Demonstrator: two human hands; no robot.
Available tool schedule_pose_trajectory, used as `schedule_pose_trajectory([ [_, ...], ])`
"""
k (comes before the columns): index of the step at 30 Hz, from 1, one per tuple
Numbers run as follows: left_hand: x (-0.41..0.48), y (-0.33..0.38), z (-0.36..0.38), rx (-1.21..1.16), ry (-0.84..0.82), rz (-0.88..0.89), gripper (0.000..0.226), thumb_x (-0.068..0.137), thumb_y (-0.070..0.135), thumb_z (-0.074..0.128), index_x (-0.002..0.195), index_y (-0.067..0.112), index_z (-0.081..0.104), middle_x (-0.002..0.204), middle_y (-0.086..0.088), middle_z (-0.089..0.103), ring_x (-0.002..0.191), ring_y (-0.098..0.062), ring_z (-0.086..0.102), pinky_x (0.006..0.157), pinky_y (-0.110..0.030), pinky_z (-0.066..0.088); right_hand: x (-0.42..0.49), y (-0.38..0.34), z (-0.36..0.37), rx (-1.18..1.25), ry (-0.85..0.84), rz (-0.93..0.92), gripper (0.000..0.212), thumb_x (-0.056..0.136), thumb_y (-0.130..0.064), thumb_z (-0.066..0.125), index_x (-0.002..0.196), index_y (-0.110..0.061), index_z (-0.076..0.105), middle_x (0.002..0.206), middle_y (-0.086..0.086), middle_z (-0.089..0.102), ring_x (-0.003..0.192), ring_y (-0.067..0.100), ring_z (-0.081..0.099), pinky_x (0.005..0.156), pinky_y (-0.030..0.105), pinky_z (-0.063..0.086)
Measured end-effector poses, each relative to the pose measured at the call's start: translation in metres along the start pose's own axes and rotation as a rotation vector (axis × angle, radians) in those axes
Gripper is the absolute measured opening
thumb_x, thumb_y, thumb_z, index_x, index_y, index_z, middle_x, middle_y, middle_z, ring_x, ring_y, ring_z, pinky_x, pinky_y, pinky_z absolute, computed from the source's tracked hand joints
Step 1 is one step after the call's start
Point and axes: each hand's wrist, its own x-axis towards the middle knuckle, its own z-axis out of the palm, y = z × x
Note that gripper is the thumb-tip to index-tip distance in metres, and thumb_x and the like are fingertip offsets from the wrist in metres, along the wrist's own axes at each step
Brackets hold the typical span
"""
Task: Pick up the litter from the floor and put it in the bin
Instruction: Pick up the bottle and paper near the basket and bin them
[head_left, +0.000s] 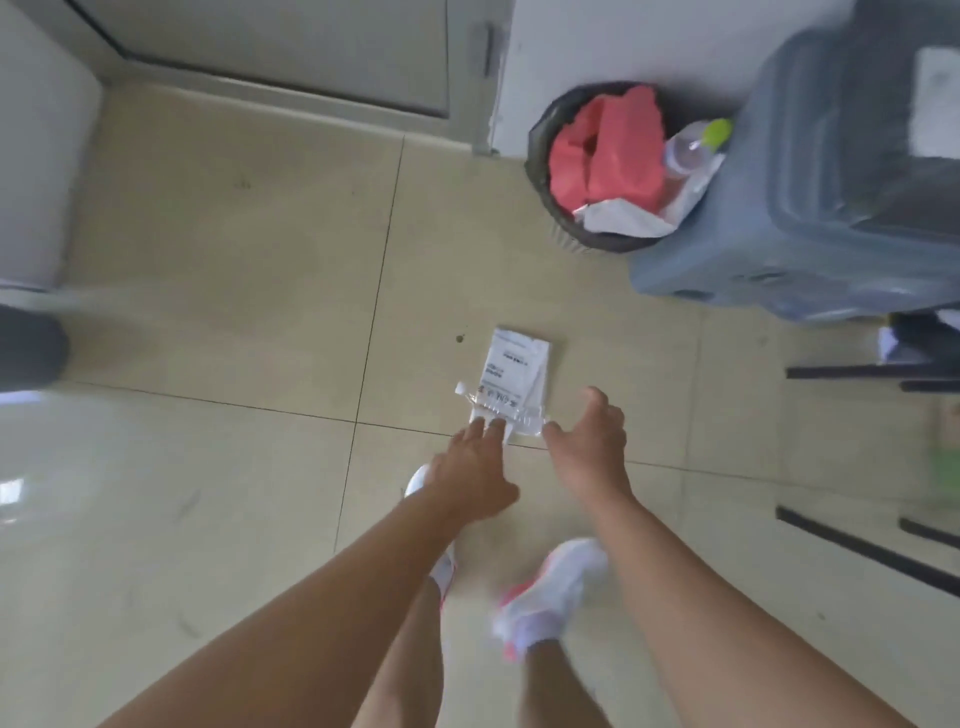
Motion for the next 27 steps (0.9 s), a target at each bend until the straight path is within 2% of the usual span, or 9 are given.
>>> schedule_pose_trajectory([
  [4,0.120,-0.016,0.067,-0.483,-0.018,-0.314,0.096,0.088,0.022,0.072,0.163,0.017,0.012,0.159,-0.010,0.034,0.136,-0.029,0.049,0.092,-0.030,0.042,0.105,0.039,0.069,-0.004,-0.023,0.047,0.070,0.090,-0.021,0.066,0.151,-0.013,0.032,0.149,0.016,0.030,0.130,0.037,0.034,0.091,0.041,0.043],
  [6,0.176,-0.028,0.097,-0.635,0.056,-0.417,0.086,0.087,0.021,0.073,0.157,0.015,0.024,0.151,-0.013,0.044,0.130,-0.031,0.053,0.088,-0.032,0.045,0.154,0.062,0.102,-0.040,-0.068,0.002,0.073,0.089,-0.021,0.067,0.151,-0.015,0.030,0.147,0.015,0.030,0.130,0.036,0.034,0.088,0.040,0.043],
  [10,0.273,-0.057,0.142,-0.650,0.162,-0.551,0.052,0.092,0.027,0.067,0.135,0.006,0.047,0.134,-0.015,0.057,0.121,-0.034,0.058,0.096,-0.040,0.049,0.251,0.099,0.156,-0.103,-0.145,-0.026,0.076,0.086,-0.024,0.073,0.149,-0.015,0.031,0.146,0.016,0.034,0.133,0.037,0.035,0.094,0.043,0.043],
  [15,0.350,-0.078,0.169,-0.795,0.245,-0.703,0.060,0.083,0.069,0.066,0.110,0.015,0.064,0.104,-0.006,0.073,0.091,-0.027,0.068,0.074,-0.033,0.051,0.342,0.116,0.202,0.049,-0.156,0.283,0.091,0.077,-0.049,0.085,0.141,-0.003,0.040,0.146,0.023,0.045,0.137,0.042,0.042,0.106,0.046,0.046],
  [18,0.379,-0.077,0.178,-0.861,0.326,-0.764,0.059,0.077,0.072,0.069,0.100,0.018,0.058,0.094,-0.001,0.067,0.088,-0.026,0.068,0.070,-0.031,0.049,0.364,0.124,0.225,0.017,-0.187,0.359,0.101,0.067,-0.056,0.090,0.139,-0.003,0.041,0.144,0.022,0.048,0.135,0.041,0.046,0.103,0.047,0.049],
  [20,0.389,-0.074,0.179,-0.877,0.370,-0.778,0.058,0.075,0.069,0.073,0.091,0.018,0.052,0.087,0.001,0.061,0.084,-0.025,0.067,0.067,-0.030,0.049,0.368,0.126,0.236,-0.022,-0.136,0.330,0.096,0.064,-0.055,0.092,0.134,-0.006,0.047,0.142,0.020,0.047,0.134,0.039,0.043,0.095,0.045,0.048],
  [22,0.396,-0.073,0.179,-0.897,0.423,-0.766,0.054,0.073,0.064,0.076,0.081,0.017,0.052,0.077,0.004,0.059,0.068,-0.019,0.061,0.055,-0.026,0.043,0.371,0.129,0.244,-0.018,-0.086,0.293,0.080,0.065,-0.052,0.092,0.124,-0.010,0.059,0.136,0.020,0.050,0.130,0.039,0.043,0.085,0.040,0.045],
  [24,0.399,-0.078,0.177,-0.878,0.432,-0.721,0.049,0.073,0.061,0.077,0.076,0.018,0.054,0.073,0.005,0.059,0.062,-0.016,0.057,0.049,-0.025,0.034,0.375,0.131,0.248,0.061,-0.067,0.272,0.066,0.065,-0.046,0.093,0.113,-0.010,0.066,0.128,0.020,0.059,0.123,0.039,0.053,0.084,0.036,0.050],
  [27,0.398,-0.090,0.174,-0.847,0.358,-0.658,0.047,0.073,0.060,0.078,0.075,0.020,0.054,0.071,0.004,0.060,0.066,-0.018,0.060,0.053,-0.027,0.038,0.372,0.129,0.250,0.295,-0.059,0.198,0.047,0.067,-0.025,0.094,0.097,-0.008,0.063,0.104,0.014,0.072,0.088,0.029,0.072,0.079,0.042,0.061],
])
